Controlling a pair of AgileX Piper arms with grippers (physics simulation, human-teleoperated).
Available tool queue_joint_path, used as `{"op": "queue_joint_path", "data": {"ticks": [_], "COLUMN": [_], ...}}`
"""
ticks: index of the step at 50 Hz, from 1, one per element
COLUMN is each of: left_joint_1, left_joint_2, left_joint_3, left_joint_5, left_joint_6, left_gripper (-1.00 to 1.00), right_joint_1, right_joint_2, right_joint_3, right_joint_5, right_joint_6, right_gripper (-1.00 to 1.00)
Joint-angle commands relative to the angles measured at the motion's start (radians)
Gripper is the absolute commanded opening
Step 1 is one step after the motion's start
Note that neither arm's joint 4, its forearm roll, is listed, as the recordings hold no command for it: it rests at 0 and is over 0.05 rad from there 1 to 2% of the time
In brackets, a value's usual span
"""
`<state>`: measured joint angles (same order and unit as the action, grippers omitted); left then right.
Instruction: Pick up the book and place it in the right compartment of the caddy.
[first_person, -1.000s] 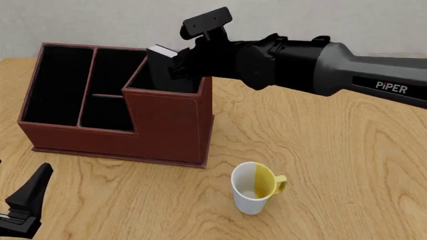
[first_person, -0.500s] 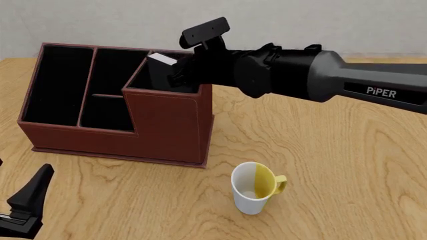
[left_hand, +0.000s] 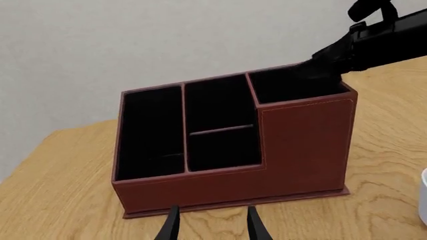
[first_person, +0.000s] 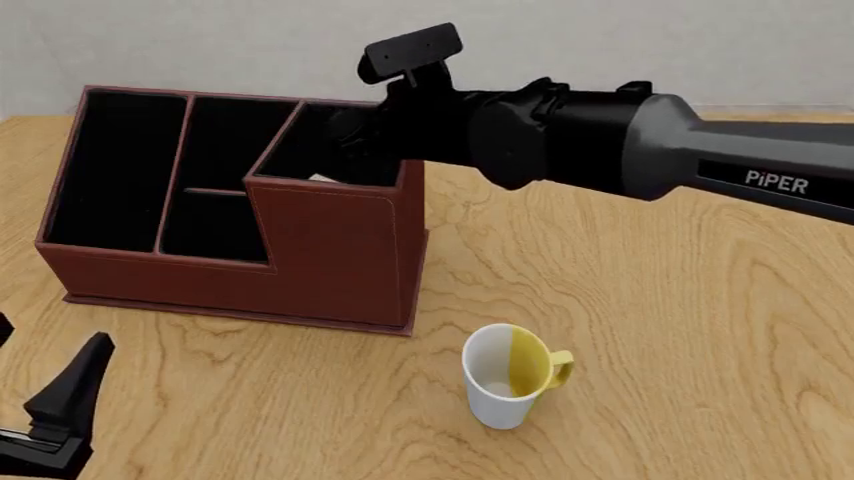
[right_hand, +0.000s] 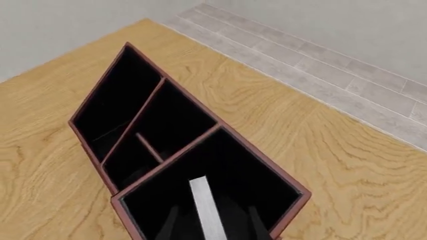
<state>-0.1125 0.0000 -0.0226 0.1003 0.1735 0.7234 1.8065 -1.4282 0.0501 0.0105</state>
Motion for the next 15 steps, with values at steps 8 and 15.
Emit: {"op": "queue_joint_path", "data": {"ticks": [8,15], "left_joint_1": [0.000,-0.005], "left_joint_2": [0.000,0.000], "left_joint_3": [0.013,-0.015], "left_joint_5": [-0.013,0.011], "left_joint_6": [-0.001,-0.001], "left_gripper": [1.00,1.00], "right_joint_1": [-0.005,-0.007], "right_joint_2": [-0.019,-0.067], "right_joint_3": [-0.035,-0.048], "right_joint_5": [0.029,0.060], "right_joint_6": [0.002,-0.004], "right_gripper": [1.00,1.00]}}
